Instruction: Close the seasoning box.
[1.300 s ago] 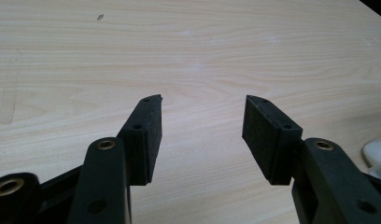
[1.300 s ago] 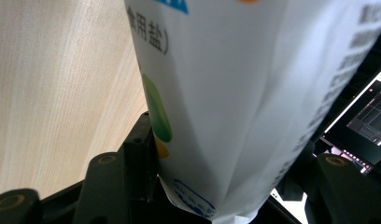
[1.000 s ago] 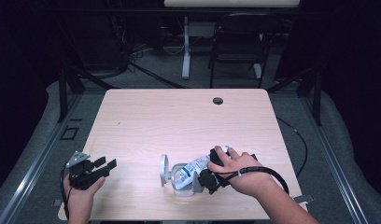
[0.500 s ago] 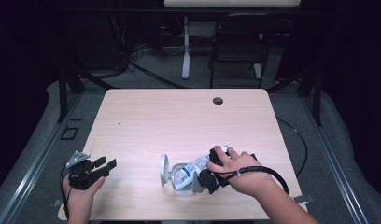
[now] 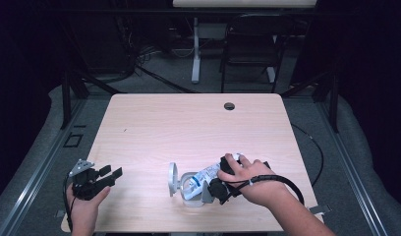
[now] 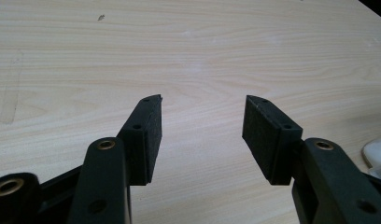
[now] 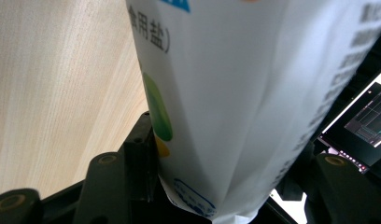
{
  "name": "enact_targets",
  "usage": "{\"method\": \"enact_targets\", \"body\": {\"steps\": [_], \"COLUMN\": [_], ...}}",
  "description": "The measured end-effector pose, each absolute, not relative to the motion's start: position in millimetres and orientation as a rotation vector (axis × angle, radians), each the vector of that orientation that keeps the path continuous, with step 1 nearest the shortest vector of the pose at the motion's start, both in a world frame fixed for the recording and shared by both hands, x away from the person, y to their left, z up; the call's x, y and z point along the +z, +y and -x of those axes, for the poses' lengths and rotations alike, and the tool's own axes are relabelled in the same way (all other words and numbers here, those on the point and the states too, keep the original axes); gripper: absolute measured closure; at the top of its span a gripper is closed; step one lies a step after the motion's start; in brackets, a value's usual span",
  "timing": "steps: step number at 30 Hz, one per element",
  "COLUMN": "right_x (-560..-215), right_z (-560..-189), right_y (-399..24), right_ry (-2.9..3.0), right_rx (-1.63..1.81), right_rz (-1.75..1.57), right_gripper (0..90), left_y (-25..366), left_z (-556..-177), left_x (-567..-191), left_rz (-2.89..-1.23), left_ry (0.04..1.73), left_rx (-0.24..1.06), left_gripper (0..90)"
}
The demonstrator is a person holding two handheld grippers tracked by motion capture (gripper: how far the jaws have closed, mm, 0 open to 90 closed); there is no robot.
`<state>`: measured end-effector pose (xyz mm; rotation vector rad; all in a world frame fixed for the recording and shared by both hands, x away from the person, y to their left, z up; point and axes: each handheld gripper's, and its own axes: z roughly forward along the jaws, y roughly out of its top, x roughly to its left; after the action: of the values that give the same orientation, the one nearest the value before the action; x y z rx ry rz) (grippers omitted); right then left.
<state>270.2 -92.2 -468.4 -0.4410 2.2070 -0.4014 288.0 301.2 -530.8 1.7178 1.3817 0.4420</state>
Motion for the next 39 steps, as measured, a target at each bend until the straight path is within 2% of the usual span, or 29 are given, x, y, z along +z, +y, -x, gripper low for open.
{"method": "enact_targets", "body": {"steps": [39], "right_x": [-466.0], "right_z": [-267.5], "right_y": [-91.1], "right_ry": [2.185], "right_rx": [-0.435], "right_rz": [0.457], "right_gripper": [44.8], "left_y": [301.3], "left_z": [-288.0], "left_x": [-531.0], "left_rz": [-1.715], "left_ry": [1.383], "left_rx": [0.442], "left_gripper": [48.0]}}
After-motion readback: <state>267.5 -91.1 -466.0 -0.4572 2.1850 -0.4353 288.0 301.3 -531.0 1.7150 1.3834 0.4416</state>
